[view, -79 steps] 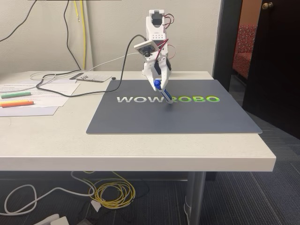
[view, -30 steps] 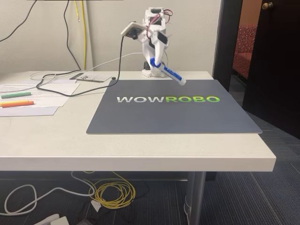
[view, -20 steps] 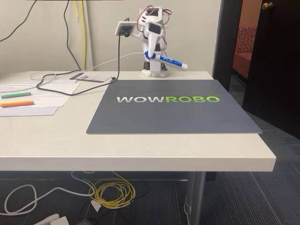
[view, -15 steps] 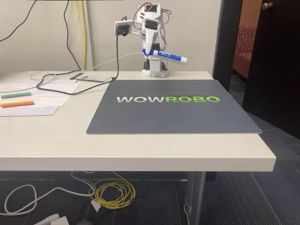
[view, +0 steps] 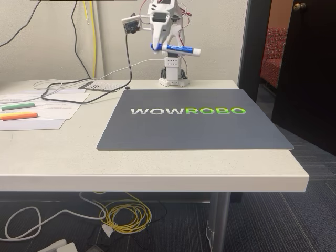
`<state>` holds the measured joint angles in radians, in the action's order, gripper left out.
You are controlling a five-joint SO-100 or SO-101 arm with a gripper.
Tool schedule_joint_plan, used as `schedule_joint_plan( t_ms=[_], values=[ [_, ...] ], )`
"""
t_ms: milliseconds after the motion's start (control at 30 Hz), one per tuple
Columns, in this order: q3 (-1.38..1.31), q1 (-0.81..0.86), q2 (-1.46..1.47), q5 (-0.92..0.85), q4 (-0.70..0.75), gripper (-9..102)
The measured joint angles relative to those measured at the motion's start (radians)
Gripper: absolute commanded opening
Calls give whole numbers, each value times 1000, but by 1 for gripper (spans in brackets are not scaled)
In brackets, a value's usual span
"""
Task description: Pick up the blue marker.
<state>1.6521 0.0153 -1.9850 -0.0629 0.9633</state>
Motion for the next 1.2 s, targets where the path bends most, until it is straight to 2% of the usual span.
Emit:
schedule_joint_plan(
  t_ms=[367,500,833,1133,1200],
  values=[
    [98,38,-140,55,20,1],
    [195,55,-198,81,-38,1],
    [232,41,-193,81,-104,1],
    [517,-55,-207,69,-365,1],
    [537,-75,-206,60,-383,1]
  ],
)
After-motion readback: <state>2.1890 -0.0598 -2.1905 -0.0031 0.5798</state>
